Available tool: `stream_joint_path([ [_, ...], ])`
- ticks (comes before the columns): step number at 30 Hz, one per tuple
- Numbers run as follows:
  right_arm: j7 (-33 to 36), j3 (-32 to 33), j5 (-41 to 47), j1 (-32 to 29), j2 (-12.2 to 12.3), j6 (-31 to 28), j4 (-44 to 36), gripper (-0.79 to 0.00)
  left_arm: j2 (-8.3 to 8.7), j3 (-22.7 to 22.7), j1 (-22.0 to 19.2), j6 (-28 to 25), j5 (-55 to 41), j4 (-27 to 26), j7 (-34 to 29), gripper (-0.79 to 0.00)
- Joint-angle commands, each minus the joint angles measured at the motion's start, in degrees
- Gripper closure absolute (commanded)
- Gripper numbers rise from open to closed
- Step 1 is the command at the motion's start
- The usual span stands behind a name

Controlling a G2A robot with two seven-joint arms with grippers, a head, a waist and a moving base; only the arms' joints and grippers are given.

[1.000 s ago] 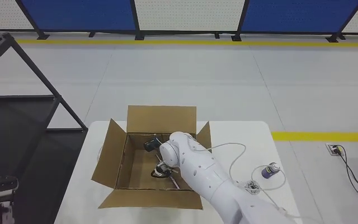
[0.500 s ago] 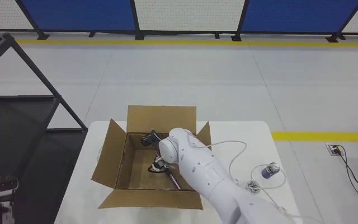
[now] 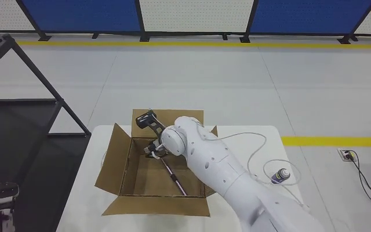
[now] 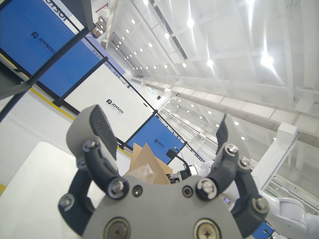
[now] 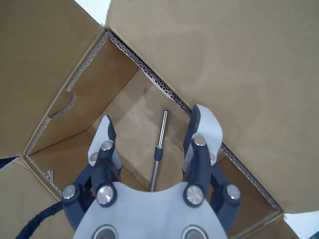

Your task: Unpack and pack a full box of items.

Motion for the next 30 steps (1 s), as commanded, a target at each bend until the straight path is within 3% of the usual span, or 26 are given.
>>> stream_joint_path([
  [1, 0.6, 1.3, -1.6, -1.2, 1.9, 1.8, -5.9, -0.776, 0.0, 0.0, 0.0, 0.0, 0.0, 0.0, 0.0, -0.785],
  [4, 2.9, 4.7, -6.2, -5.6, 6.2, 6.4, -19.2, -0.785, 0.0, 0.0, 0.0, 0.0, 0.0, 0.0, 0.0, -0.785],
  [8, 10.1, 13.5, -17.5, -18.1, 13.7, 12.4, -46.2, -0.785, 0.0, 0.0, 0.0, 0.0, 0.0, 0.0, 0.0, -0.785],
  [11, 14.3, 21.1, -24.8, -29.3, 17.9, 11.5, -63.8, -0.785, 0.0, 0.0, 0.0, 0.0, 0.0, 0.0, 0.0, -0.785],
  [14, 14.6, 27.1, -28.5, -38.2, 20.3, 8.7, -75.1, -0.785, 0.0, 0.0, 0.0, 0.0, 0.0, 0.0, 0.0, -0.785],
  [21, 8.2, 35.4, -29.8, -49.3, 22.1, 7.0, -86.2, -0.785, 0.0, 0.0, 0.0, 0.0, 0.0, 0.0, 0.0, -0.785],
  [30, 8.6, 35.7, -30.4, -49.8, 22.2, 7.2, -86.6, -0.785, 0.0, 0.0, 0.0, 0.0, 0.0, 0.0, 0.0, -0.785],
])
